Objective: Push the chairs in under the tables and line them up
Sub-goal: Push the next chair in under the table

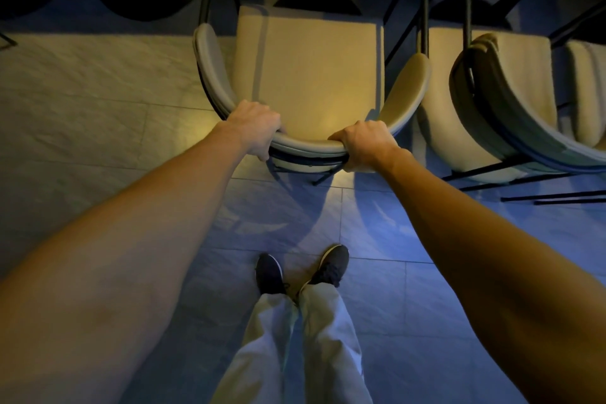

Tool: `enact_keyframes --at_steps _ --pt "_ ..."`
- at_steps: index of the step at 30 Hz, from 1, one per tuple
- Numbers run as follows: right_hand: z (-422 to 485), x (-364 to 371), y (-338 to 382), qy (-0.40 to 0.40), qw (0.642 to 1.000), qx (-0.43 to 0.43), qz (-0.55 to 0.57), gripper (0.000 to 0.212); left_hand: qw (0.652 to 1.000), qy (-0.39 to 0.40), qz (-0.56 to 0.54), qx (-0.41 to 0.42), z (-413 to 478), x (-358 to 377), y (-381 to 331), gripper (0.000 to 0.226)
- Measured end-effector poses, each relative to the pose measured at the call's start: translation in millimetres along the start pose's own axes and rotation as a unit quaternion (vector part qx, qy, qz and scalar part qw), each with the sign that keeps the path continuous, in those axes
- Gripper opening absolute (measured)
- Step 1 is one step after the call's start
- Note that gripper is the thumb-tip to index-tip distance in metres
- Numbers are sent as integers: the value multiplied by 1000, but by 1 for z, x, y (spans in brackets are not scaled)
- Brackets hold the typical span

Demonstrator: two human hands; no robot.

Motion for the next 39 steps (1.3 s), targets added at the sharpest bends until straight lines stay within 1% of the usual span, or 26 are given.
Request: enact_keyframes --at_steps 9,13,15,17,20,23,25,27,30,34,37,39 --pt "4 5 -1 20 1000 4 -9 52 1000 1 17 8 4 4 3 66" --pt "2 0 1 42 999 0 -9 52 1000 8 14 16 -2 4 -4 57" --pt "2 -4 4 53 998 10 -16 50 1000 6 15 2 -3 5 -11 53" --pt "1 -5 5 72 997 20 -11 45 1000 12 -9 -4 -4 5 -26 50" --pt "-5 -13 8 80 995 43 32 41 998 10 -64 2 -4 -3 -49 47" --pt "-16 -31 3 86 991 61 86 46 994 11 -113 5 -4 -22 -64 40" --pt "-25 -44 -9 85 987 82 111 53 992 7 -126 6 -1 -38 -73 42" --pt "-35 -58 -26 74 984 100 130 58 990 4 -139 1 3 -59 -81 48" --pt "-53 -76 -60 59 980 127 143 57 986 -13 -163 -7 14 -94 -100 54" --pt "-77 -91 -110 34 980 142 134 54 988 -52 -148 13 38 -135 -138 48" --pt "-94 -88 -153 23 980 143 134 50 987 -62 -145 26 64 -156 -176 44" --pt "-105 -83 -184 20 980 140 139 49 986 -67 -153 26 81 -167 -204 45"
Point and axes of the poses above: each hand's wrist, its own z-axis towards the middle knuckle, its own x-axis out of the palm, y = z × x, the point moved 5 cm from there along z, towards the middle knuckle, and after that the axes turned 10 degrees about -y, right-handed, at the moved point
